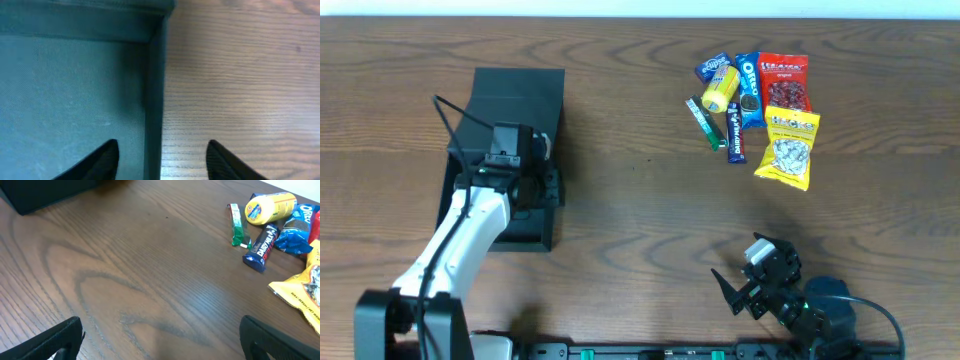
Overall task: Pack container
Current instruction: 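Move the left gripper to the near edge of the green box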
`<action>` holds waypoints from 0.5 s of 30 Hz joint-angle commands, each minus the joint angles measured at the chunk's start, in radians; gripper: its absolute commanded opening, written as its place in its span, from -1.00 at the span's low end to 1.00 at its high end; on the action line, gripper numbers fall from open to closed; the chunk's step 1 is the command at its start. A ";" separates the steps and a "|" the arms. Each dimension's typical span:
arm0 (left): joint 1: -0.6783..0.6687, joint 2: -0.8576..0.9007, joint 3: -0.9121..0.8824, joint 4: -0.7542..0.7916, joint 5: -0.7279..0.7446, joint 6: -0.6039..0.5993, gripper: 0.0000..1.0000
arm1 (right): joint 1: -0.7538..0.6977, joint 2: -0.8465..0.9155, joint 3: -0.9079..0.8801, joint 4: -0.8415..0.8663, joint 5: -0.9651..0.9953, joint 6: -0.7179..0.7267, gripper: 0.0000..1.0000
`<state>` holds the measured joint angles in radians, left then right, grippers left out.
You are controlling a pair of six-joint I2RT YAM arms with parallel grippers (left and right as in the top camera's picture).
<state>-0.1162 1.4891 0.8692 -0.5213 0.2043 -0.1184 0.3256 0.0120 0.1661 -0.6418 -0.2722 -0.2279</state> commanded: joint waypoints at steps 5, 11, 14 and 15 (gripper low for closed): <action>-0.002 0.024 0.002 0.021 -0.009 -0.053 -0.46 | 0.007 -0.006 -0.004 -0.001 -0.001 -0.013 0.98; -0.002 0.024 0.003 0.029 0.005 -0.119 -0.88 | 0.007 -0.006 -0.004 -0.001 -0.001 -0.013 0.99; -0.002 0.024 0.004 0.029 0.007 -0.157 -0.88 | 0.007 -0.006 -0.004 -0.001 -0.001 -0.013 0.98; -0.003 0.024 0.004 0.032 0.008 -0.167 -0.89 | 0.007 -0.006 -0.004 -0.001 -0.001 -0.013 0.99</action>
<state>-0.1165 1.5093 0.8692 -0.4889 0.1989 -0.2138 0.3256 0.0120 0.1658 -0.6422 -0.2722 -0.2279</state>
